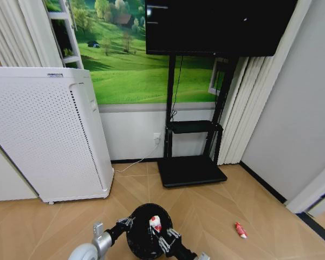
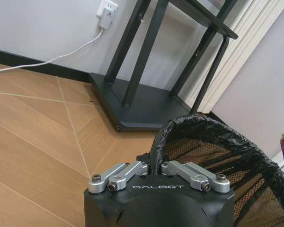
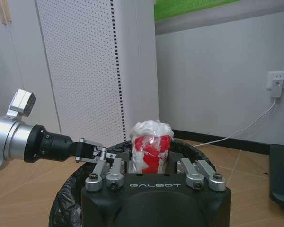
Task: Pick up the trash bin and place the garbage on the floor into it.
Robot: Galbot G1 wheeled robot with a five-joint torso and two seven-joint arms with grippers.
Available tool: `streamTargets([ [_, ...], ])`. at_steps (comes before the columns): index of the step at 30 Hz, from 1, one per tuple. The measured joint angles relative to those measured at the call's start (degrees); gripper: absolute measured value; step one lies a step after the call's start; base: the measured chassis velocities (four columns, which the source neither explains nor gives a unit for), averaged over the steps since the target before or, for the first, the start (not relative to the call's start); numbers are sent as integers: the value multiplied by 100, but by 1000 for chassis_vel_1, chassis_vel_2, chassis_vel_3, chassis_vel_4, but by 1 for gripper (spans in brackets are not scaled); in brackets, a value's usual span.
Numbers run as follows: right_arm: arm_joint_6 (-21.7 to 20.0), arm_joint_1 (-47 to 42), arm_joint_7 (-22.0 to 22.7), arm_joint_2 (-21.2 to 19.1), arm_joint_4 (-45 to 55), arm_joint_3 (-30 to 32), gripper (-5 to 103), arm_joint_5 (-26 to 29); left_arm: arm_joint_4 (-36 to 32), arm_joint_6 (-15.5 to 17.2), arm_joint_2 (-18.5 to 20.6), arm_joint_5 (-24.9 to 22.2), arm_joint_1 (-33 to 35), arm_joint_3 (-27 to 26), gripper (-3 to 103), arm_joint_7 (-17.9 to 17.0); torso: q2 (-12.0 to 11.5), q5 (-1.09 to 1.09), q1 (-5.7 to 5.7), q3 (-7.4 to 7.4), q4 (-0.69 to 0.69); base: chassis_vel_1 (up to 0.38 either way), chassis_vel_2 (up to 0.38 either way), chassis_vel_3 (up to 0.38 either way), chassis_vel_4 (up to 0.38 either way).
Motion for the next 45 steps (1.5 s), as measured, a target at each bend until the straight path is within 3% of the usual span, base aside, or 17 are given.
streamTargets([
  [2, 17, 15, 16, 18, -38, 1, 47, 2, 18, -7, -36, 12, -6, 1, 7, -11, 0, -2, 0, 0, 0, 0, 0, 0, 0],
  [4, 102, 9, 90, 114, -162, 33, 63, -35, 39, -7, -131, 17, -39, 37, 7, -92, 0, -1, 0, 0, 0, 0, 0, 0, 0],
  [6, 120, -16, 113, 131, -169, 43, 63, -36, 40, -8, -157, 16, -52, 45, 7, -108, 0, -1, 0, 0, -1, 0, 0, 0, 0],
  [11, 215, -95, 253, 202, -141, 88, 85, -11, 48, -21, -242, -9, -53, -57, 7, -222, 0, -1, 0, 0, -2, 0, 0, 0, 0],
  [16, 116, -201, 533, 343, -3, 232, 98, 118, 69, -125, -370, -64, 22, -286, 7, -471, 0, 0, 0, 0, 0, 0, 0, 0, 0],
  [27, -69, -728, 728, 415, 113, 728, 100, 128, -77, -262, -742, -138, 247, -975, 7, -661, 0, -1, 0, 0, -1, 0, 0, 0, 0],
  [32, -29, -762, 719, 431, 100, 915, 100, 10, -231, -290, -906, -128, 550, -1577, 7, -655, 0, -1, 0, 0, 0, -28, -30, 35, 24],
  [45, 109, -642, 801, 611, -443, 994, 100, -139, -463, -340, -1026, -212, 888, -2254, 7, -617, 0, -2, 0, 0, 0, -183, -192, 185, 195],
])
